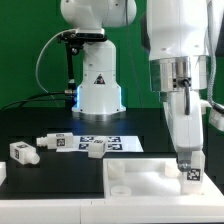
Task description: Assemble one leg
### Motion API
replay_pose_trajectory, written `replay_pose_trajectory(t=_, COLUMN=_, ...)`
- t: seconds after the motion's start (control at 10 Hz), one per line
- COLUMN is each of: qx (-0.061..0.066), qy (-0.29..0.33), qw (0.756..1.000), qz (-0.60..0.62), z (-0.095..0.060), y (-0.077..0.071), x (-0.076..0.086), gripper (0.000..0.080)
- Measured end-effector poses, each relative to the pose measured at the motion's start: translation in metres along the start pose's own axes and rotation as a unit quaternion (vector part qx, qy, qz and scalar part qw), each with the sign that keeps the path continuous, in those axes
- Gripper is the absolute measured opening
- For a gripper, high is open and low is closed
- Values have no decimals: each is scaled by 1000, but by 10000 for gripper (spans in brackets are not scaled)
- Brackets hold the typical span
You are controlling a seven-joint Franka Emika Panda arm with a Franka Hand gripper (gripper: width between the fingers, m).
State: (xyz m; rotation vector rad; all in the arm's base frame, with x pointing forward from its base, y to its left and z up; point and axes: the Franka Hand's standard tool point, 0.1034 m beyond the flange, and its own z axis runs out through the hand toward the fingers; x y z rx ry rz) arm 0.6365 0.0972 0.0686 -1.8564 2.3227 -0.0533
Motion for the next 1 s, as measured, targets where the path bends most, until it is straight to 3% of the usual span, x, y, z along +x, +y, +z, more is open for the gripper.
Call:
replay_pose_trajectory(t=0.4, qx=-1, qy=1, qw=1000, qz=18, z=0, y=0, x=0, gripper=292)
replay_pose_trajectory(t=0.5, qx=1, qy=0, qw=1000, qz=0, z=-2, y=-1, x=0, gripper=388)
replay_pose_trajectory(t=0.6, qx=5, qy=-8, qw=999, qz=-50, z=-18, y=-8, x=-3, gripper=523)
replay_pose_trajectory(t=0.7, qx=16, qy=-18, qw=998, qz=-66, z=-40, y=-16, x=-8, gripper=523)
replay_pose_trajectory(t=0.8, qx=21, qy=-23, qw=997, qz=-77, z=-51, y=-20, x=-9, gripper=620)
replay_pose_trajectory(t=1.0, qx=15, qy=-18, qw=997, qz=-78, z=-41, y=-15, x=-7, gripper=644)
